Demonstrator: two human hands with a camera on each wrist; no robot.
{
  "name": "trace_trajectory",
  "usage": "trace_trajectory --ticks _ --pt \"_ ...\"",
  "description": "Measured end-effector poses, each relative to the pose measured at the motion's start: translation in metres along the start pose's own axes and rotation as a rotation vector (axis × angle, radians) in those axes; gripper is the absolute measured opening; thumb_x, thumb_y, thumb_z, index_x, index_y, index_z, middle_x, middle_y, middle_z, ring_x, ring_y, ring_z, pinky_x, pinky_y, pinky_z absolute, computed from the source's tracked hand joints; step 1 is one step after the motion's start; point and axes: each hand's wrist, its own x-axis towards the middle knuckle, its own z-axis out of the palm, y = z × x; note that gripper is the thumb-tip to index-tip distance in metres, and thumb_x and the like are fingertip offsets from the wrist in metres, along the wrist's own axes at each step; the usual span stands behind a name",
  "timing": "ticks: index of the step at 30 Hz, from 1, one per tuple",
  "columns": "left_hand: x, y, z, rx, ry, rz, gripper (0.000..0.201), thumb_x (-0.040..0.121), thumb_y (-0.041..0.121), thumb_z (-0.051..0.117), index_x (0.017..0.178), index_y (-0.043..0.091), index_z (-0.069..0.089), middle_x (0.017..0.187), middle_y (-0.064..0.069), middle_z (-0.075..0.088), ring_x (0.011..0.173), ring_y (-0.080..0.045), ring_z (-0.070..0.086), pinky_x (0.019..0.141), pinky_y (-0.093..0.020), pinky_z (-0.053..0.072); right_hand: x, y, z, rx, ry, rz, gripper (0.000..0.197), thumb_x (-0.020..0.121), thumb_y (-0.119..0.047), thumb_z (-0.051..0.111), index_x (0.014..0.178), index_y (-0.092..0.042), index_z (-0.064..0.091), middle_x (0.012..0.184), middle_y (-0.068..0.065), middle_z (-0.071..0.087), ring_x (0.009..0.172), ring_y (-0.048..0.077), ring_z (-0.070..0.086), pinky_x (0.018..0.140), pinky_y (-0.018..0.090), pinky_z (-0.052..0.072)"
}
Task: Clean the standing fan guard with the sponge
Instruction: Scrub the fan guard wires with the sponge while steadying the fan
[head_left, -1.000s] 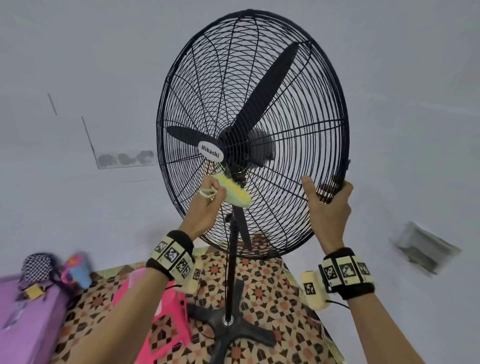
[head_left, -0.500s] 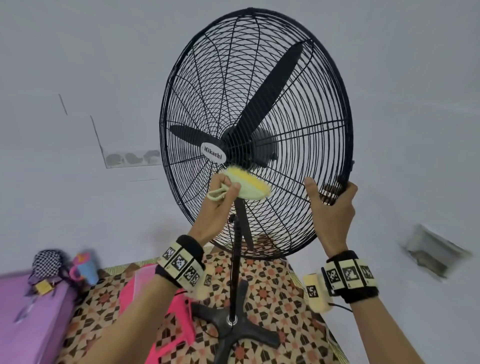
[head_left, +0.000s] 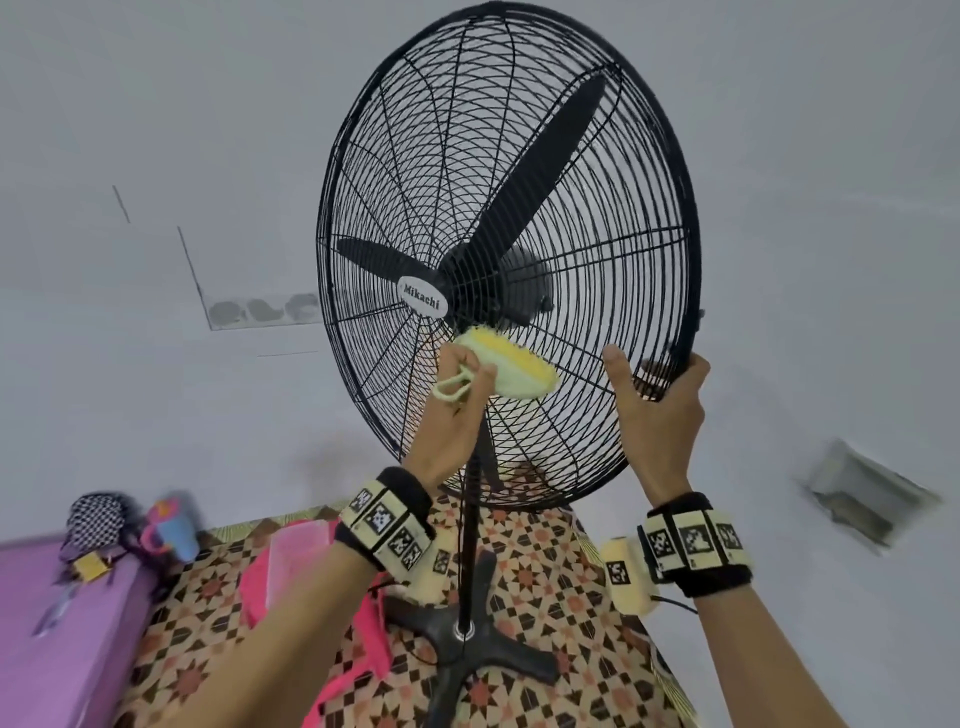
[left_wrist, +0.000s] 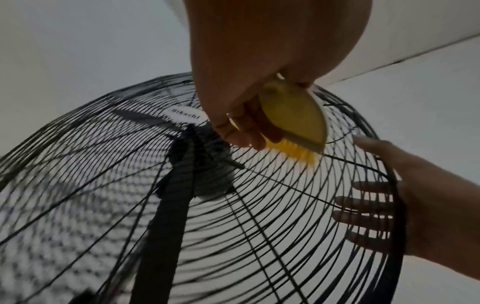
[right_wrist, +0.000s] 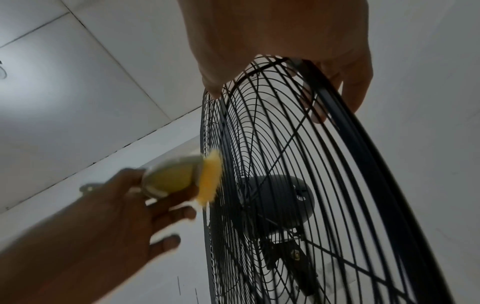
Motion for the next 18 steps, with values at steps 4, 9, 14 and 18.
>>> trace_trajectory --ticks 4,9,14,18 --pt "-0.015 -0.025 -0.011 0.181 -0.091 -0.082 0.019 0.112 0.028 0.043 0.109 0.010 0.039 0.095 -0.017 0.053 0.070 -0.014 0.049 0.061 -0.044 0.051 0.004 0.002 -0.005 0.019 0.016 0.017 0.076 0.082 -0.067 0.074 0.133 -0.020 0.043 0.123 -0.002 0.066 0.111 0.015 0.065 0.088 0.017 0.050" --pt "-0.022 0.006 -0.007 -0.010 -0.042 -0.013 0.025 0.110 0.037 0.047 0.106 0.014 0.040 0.094 -0.014 0.042 0.077 -0.018 0.042 0.068 -0.035 0.039 -0.001 -0.001 0.001 0.019 0.023 -0.004 0.074 0.082 -0.066 0.075 0.132 -0.020 0.044 0.122 -0.002 0.067 0.109 0.014 0.066 0.090 0.022 0.054" --pt "-0.026 0.023 0.028 -0.028 -0.065 0.022 0.015 0.112 0.023 0.043 0.106 0.010 0.039 0.092 -0.001 0.046 0.072 -0.004 0.047 0.062 -0.022 0.044 -0.001 -0.003 -0.001 0.048 -0.003 0.025 0.073 0.083 -0.063 0.076 0.133 -0.022 0.042 0.124 -0.006 0.064 0.110 0.009 0.063 0.076 -0.002 0.042" --pt "-0.052 -0.013 0.021 0.129 -0.086 -0.096 0.014 0.111 0.031 0.042 0.102 0.020 0.040 0.093 -0.016 0.055 0.069 -0.025 0.052 0.061 -0.056 0.056 0.001 -0.002 -0.007 0.058 -0.017 0.057 0.072 0.084 -0.062 0.075 0.133 -0.023 0.041 0.124 -0.008 0.062 0.111 0.008 0.062 0.077 -0.001 0.042"
